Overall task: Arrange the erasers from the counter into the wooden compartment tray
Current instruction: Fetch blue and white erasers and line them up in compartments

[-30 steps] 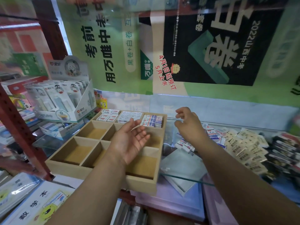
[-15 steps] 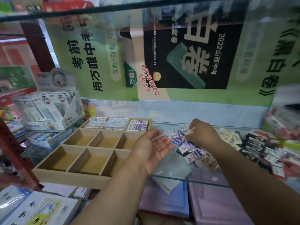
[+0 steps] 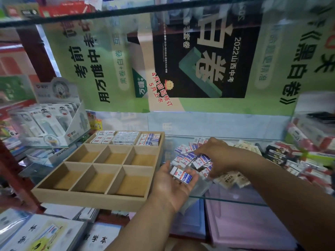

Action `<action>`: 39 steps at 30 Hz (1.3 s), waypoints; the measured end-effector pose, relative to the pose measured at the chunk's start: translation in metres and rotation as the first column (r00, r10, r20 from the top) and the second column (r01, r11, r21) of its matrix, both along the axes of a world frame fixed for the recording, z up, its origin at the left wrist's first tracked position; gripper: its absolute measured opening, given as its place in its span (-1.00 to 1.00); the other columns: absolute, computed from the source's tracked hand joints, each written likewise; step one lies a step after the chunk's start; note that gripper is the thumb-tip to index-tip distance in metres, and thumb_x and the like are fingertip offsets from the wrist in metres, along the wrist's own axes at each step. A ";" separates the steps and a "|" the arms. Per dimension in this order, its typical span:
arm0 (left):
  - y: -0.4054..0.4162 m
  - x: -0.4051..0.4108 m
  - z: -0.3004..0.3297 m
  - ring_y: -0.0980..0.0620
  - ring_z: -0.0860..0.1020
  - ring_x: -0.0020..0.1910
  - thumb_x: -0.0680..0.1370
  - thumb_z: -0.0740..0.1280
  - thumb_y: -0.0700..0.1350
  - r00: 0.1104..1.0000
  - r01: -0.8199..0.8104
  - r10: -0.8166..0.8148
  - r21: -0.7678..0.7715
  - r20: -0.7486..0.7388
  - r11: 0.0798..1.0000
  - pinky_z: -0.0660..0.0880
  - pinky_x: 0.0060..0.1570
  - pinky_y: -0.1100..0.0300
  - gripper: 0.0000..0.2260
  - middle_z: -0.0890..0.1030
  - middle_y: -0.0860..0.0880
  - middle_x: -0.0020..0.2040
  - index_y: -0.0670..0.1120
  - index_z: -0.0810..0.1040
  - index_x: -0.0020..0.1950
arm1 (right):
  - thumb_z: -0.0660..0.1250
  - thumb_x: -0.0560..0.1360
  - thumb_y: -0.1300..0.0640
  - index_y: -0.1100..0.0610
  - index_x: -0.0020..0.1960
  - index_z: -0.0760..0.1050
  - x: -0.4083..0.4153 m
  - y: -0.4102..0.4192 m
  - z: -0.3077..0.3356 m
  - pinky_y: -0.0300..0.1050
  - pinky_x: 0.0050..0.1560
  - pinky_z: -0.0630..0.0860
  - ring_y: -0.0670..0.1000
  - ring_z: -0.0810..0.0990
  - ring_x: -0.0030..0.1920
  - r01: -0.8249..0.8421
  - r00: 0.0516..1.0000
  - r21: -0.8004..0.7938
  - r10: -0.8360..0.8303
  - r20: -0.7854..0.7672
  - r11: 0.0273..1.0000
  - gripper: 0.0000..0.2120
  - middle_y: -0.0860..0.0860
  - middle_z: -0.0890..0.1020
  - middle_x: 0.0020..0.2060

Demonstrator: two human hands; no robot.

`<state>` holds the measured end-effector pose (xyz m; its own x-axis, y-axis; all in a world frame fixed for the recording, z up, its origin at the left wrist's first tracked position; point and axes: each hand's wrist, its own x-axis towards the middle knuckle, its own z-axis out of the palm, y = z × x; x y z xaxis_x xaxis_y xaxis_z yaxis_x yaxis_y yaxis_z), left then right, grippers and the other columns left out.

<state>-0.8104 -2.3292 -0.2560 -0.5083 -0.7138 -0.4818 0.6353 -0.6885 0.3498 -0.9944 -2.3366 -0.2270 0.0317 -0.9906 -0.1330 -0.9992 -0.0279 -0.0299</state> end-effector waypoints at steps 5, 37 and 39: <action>0.005 -0.001 -0.002 -0.12 0.50 -0.18 0.62 0.20 0.01 0.999 -0.005 0.005 0.011 0.042 1.000 0.42 0.30 -0.05 -0.63 0.60 -0.23 -0.22 -0.32 0.54 0.07 | 0.57 0.22 -0.02 -0.11 0.27 0.34 0.002 -0.009 -0.008 -0.10 0.15 0.42 0.08 0.37 0.18 -0.015 0.999 -0.004 0.015 -0.037 1.000 -0.30 0.01 0.34 0.12; -0.001 -0.003 -0.006 -0.01 0.56 -0.25 0.59 0.25 0.02 0.995 0.018 -0.023 0.053 0.093 0.998 0.47 -0.48 0.33 -0.77 0.58 -0.04 -0.28 -0.04 0.51 -0.21 | 0.47 0.37 0.16 -0.06 0.16 0.55 0.004 -0.052 -0.003 -0.11 0.05 0.41 -0.08 0.42 0.05 -0.157 0.978 -0.113 0.171 0.123 0.981 -0.61 -0.12 0.53 -0.03; 0.001 -0.002 -0.007 0.00 0.55 -0.29 0.59 0.24 0.06 0.996 0.031 -0.036 0.064 0.077 0.997 0.40 -0.55 0.36 -0.76 0.58 -0.04 -0.31 -0.03 0.50 -0.22 | 0.48 0.35 0.14 -0.06 0.22 0.52 0.007 -0.058 -0.016 -0.08 0.10 0.40 0.01 0.43 0.14 -0.229 0.973 -0.059 0.227 -0.036 0.972 -0.55 -0.05 0.56 0.08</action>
